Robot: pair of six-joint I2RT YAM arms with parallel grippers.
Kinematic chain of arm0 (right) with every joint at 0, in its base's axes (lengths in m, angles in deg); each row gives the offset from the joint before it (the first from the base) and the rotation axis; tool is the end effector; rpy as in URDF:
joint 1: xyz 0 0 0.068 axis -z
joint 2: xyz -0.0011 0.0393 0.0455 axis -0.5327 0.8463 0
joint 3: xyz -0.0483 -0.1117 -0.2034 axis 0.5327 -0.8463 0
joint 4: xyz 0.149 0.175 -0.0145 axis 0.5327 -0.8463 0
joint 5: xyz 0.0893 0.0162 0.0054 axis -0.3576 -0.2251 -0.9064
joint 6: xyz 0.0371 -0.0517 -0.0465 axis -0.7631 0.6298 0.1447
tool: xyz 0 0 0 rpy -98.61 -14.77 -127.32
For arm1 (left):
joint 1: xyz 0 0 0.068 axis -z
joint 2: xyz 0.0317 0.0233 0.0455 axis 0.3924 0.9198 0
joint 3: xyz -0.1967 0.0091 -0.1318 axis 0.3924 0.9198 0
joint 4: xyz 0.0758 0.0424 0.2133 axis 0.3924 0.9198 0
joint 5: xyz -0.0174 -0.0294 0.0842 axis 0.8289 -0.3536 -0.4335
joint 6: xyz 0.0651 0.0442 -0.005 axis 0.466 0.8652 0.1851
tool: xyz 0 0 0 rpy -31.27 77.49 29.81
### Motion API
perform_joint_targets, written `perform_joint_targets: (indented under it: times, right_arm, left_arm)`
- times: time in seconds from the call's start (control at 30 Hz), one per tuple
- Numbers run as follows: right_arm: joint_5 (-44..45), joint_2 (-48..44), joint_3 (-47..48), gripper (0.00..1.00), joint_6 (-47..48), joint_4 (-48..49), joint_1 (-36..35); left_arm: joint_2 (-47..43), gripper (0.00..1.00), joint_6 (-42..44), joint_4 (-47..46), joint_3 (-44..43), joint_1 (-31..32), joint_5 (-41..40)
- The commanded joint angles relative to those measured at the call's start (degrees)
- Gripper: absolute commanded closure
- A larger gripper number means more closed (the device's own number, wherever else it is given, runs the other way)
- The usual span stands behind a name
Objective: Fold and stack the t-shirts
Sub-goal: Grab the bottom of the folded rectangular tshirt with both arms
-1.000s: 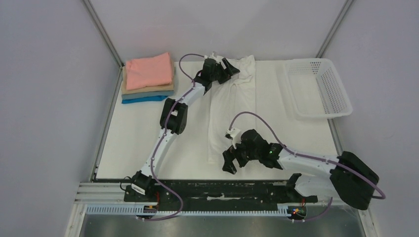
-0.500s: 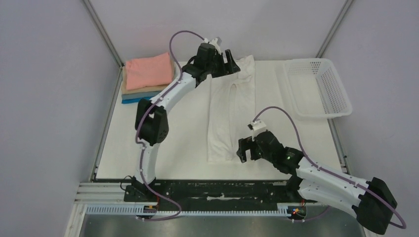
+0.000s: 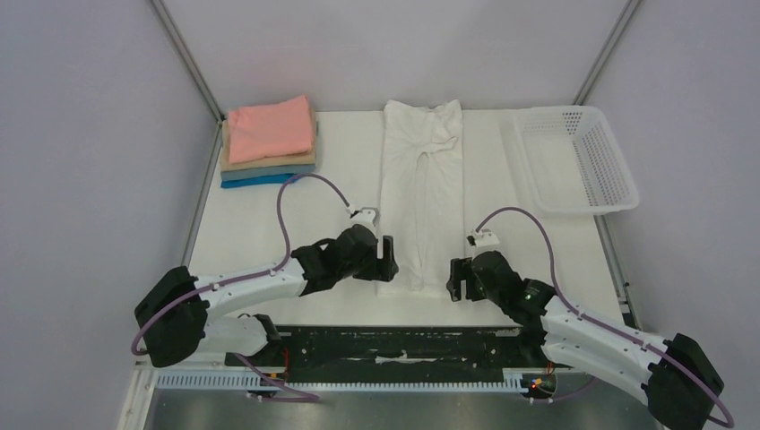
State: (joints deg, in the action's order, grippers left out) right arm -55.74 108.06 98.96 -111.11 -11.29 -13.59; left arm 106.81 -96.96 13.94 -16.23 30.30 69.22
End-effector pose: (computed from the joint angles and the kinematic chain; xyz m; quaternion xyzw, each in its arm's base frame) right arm 0.1305 0.1102 0.1236 -0.0808 0.9157 0.1403 0.3679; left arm 0.1678 -0.2086 0.1821 0.0753 0.9018 -0.2561 0.3398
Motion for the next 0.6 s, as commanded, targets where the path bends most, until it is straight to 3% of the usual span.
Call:
perform_joint_targets:
  times: [0.0, 0.13, 0.33, 0.57]
  right_arm:
    - [-2.6, -0.6, -2.7, 0.22, -2.2, 2.7, 0.2]
    - [-3.4, -1.2, -5.4, 0.30, -4.1, 5.6, 0.2]
    - [-2.7, -1.6, -6.5, 0.34, -4.8, 7.5, 0.2]
    - [-4.0, -2.4, -6.9, 0.57, -6.1, 3.8, 0.1]
  left_arm:
    - [0.4, 0.17, -7.9, 0.4, 3.0, 3.9, -6.0]
    - [2.5, 0.27, -9.7, -0.1, 4.7, 6.3, -7.5]
    - [7.8, 0.42, -10.9, -0.5, 4.4, 6.8, -6.1]
    - [8.8, 0.47, -14.7, 2.7, 6.2, 8.9, -7.7]
